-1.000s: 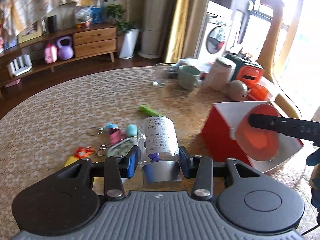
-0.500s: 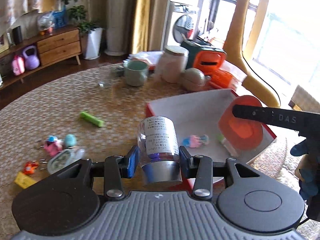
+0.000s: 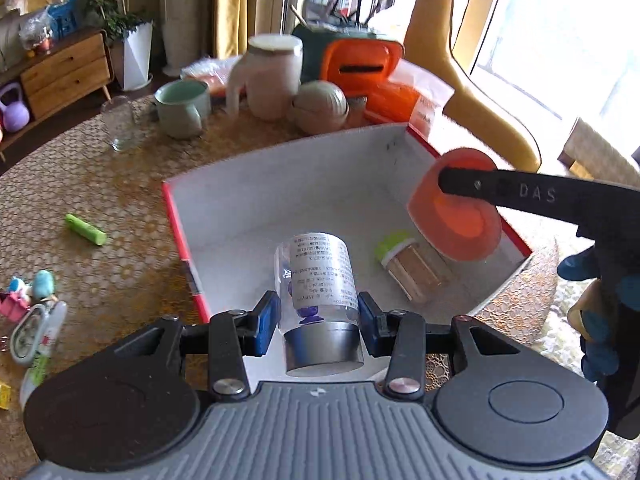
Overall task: Organize rigid objects
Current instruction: 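Carry the bottle and pink heart into the box and open both tools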
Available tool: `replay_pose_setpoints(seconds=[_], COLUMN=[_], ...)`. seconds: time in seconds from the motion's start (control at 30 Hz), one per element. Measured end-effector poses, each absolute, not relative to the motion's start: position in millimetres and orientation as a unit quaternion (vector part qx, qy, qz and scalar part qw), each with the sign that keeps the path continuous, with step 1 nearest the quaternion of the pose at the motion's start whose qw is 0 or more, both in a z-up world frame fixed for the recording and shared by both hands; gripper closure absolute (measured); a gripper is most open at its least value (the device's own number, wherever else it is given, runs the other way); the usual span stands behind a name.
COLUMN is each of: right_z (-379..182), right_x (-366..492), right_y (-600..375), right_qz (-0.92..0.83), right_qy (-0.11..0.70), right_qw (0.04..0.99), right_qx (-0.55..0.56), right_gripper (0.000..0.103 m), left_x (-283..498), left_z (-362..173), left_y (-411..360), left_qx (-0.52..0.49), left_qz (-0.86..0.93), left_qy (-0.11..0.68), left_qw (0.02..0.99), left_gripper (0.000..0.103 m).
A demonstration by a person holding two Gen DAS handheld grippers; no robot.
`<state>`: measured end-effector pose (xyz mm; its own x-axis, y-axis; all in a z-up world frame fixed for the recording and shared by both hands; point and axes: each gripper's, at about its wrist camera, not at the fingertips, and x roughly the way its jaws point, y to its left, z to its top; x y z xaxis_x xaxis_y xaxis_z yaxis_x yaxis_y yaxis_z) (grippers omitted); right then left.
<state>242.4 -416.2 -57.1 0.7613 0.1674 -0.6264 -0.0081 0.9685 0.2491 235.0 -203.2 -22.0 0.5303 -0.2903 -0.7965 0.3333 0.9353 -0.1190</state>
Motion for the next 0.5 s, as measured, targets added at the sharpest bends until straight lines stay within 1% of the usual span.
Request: replay_pose_setpoints(seconds=[0.23,0.5], right_z=[-80,-99], right_x=[270,290], right_y=[-415,-410], right_qz=[0.045,0.049], right_qy=[0.371,0.398], right_qw=[0.922,0.912], right_qx=[0.103,0.089], right_gripper=[0.089,0.089], left_x=[263,287], left_z=[-52,-74], left_y=[-223,-239], left_qx=[0.022,0.035], left_qz=[-0.151,-0.126], left_qy=[0.488,0.515], left_qw=[0.86,0.847], left_gripper=[0.061,0.061])
